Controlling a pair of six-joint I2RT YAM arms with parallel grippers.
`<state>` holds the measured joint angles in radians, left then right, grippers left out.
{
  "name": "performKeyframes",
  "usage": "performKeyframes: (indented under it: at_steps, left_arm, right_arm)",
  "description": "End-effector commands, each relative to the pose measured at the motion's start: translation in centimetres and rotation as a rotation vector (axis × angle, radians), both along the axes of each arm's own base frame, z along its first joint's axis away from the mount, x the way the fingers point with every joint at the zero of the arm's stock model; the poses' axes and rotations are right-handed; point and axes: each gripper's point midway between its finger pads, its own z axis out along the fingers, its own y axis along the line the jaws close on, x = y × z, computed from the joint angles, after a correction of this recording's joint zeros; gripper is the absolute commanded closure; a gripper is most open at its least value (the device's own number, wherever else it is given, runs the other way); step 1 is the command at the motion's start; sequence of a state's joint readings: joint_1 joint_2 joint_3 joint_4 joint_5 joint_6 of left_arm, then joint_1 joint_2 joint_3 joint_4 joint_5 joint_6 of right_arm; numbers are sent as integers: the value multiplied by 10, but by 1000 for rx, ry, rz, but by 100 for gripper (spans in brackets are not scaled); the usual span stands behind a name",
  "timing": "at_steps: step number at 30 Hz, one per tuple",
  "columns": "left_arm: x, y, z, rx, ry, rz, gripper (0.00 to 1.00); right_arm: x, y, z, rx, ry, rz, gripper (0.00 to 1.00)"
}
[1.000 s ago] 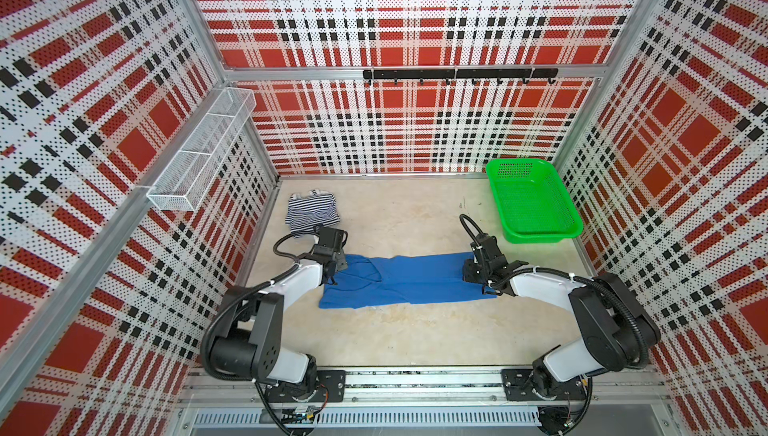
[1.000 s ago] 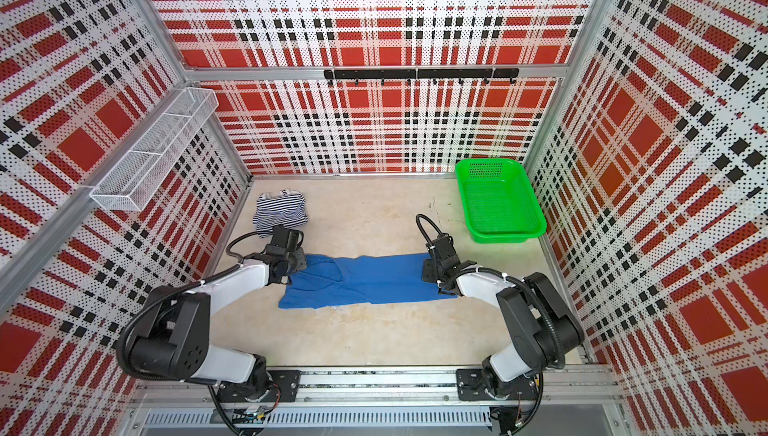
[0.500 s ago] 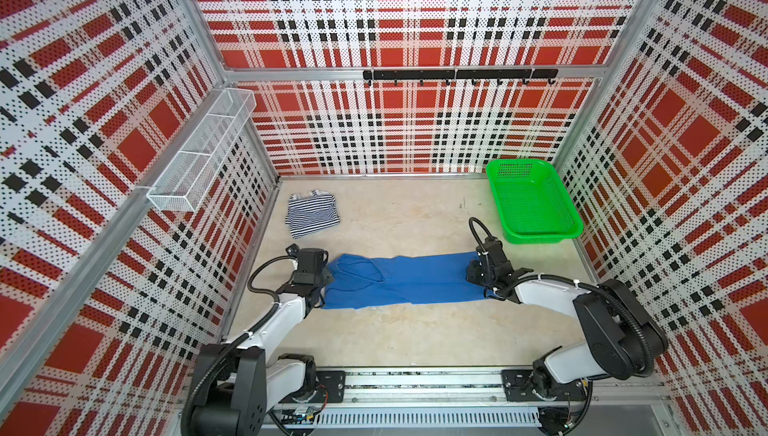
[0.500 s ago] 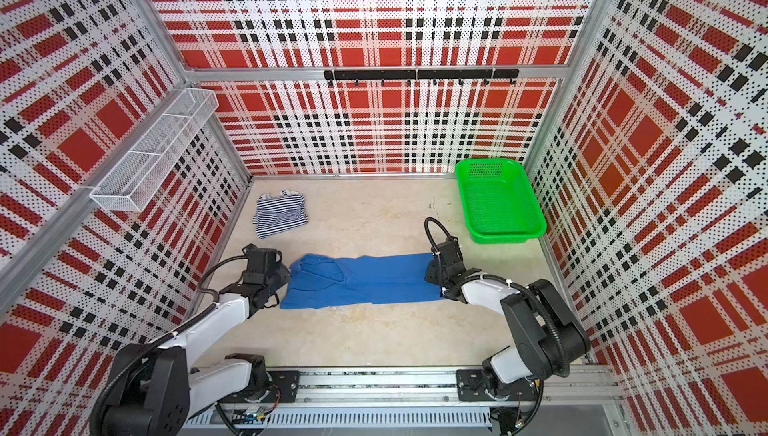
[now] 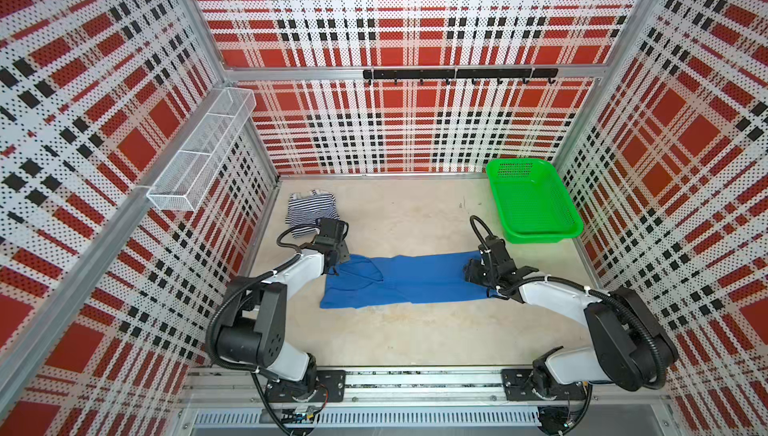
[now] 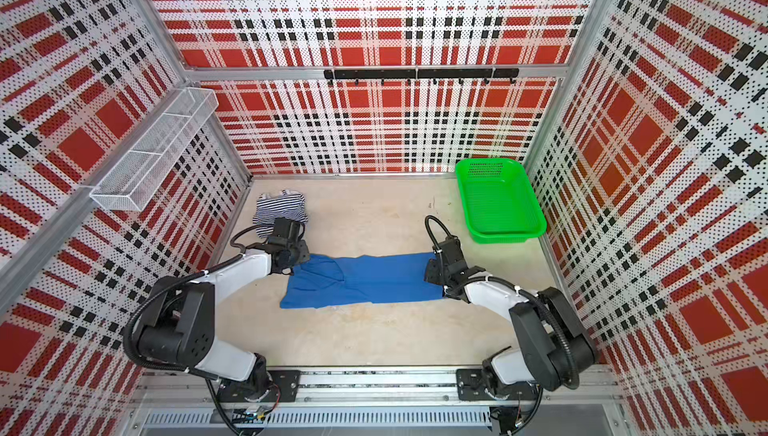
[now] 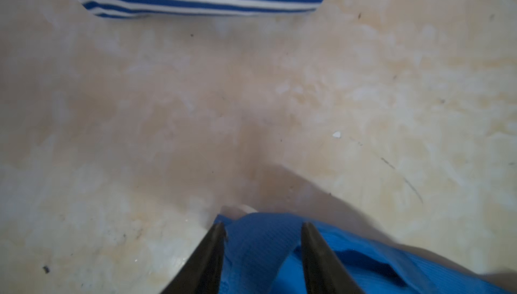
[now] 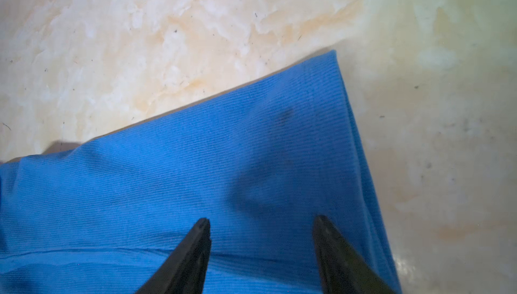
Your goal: Fold and stack the tank tops
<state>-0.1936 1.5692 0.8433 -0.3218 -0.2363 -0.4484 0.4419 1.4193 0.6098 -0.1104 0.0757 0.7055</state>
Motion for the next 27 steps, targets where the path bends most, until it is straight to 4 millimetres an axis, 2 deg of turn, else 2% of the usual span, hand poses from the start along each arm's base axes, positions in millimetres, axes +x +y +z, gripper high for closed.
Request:
performKeyframes:
  at_steps: [1,6,8,13,18,19,22,24,25,27]
  left_arm:
    - [1,-2,-7,32,52,-40,58]
    - [-5,1,-11,59,59,-14,87]
    - [-11,3,-9,62,46,5,93]
    - [-33,15,-2,42,-36,93,100]
    - [-54,23,-21,-24,-30,139,100]
    - [-56,25,-25,-29,-20,141,99]
    - [-57,26,-26,-32,-10,136,63]
    - [-52,28,-11,-26,-50,145,52]
    - [-49,29,1,-25,-82,149,47]
    - [-43,30,27,-28,-142,156,42]
  right_arm:
    - [6,-1,0,-1,0,-16,38]
    - [6,-5,-12,-16,19,-46,38]
    - [5,-8,-19,-28,34,-64,38]
    - [-5,-18,-40,-37,75,-119,40]
    - [-10,-18,-47,-6,94,-145,41]
    - [-10,-17,-45,-1,93,-135,41]
    - [-6,-8,-21,8,35,-63,40]
    - [-1,-2,7,3,-50,-10,38]
    - [2,0,23,5,-99,11,32]
    - [6,-7,40,-13,-137,-7,5]
